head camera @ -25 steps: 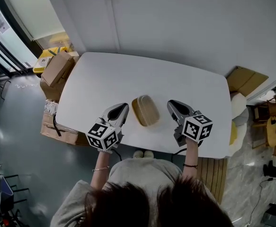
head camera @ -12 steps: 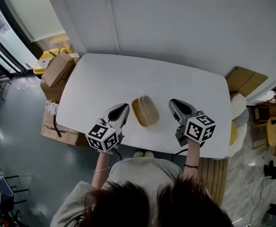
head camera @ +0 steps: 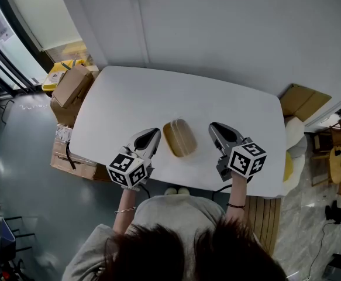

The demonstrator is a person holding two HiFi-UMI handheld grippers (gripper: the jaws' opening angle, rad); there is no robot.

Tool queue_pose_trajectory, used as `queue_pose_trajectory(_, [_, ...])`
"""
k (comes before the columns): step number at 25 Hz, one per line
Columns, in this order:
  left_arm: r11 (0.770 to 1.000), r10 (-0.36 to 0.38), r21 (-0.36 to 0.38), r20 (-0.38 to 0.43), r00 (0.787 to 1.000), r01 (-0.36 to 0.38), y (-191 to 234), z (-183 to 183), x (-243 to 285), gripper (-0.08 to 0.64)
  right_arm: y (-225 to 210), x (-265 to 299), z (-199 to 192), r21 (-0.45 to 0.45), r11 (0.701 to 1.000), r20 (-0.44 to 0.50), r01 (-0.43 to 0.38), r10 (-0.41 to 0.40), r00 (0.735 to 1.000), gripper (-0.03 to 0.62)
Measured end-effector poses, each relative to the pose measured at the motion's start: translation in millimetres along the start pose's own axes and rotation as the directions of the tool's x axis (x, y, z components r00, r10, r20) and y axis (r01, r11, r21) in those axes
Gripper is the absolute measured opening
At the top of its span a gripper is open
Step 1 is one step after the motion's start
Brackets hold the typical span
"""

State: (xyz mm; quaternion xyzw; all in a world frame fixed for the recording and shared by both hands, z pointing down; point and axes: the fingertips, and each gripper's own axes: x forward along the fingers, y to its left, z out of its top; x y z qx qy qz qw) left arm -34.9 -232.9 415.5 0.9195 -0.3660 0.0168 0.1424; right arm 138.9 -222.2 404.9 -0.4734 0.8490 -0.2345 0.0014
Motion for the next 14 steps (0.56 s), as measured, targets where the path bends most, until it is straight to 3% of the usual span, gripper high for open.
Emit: queue_pose_trajectory(14, [1.000, 0.003, 0.003, -0.001, 1.000, -0.003, 0.5, 1.8, -0.1, -0.009, 2.1, -2.2, 0.9, -0.016, 1.000, -0.002, -0.007, 0.007, 1.000, 0.041])
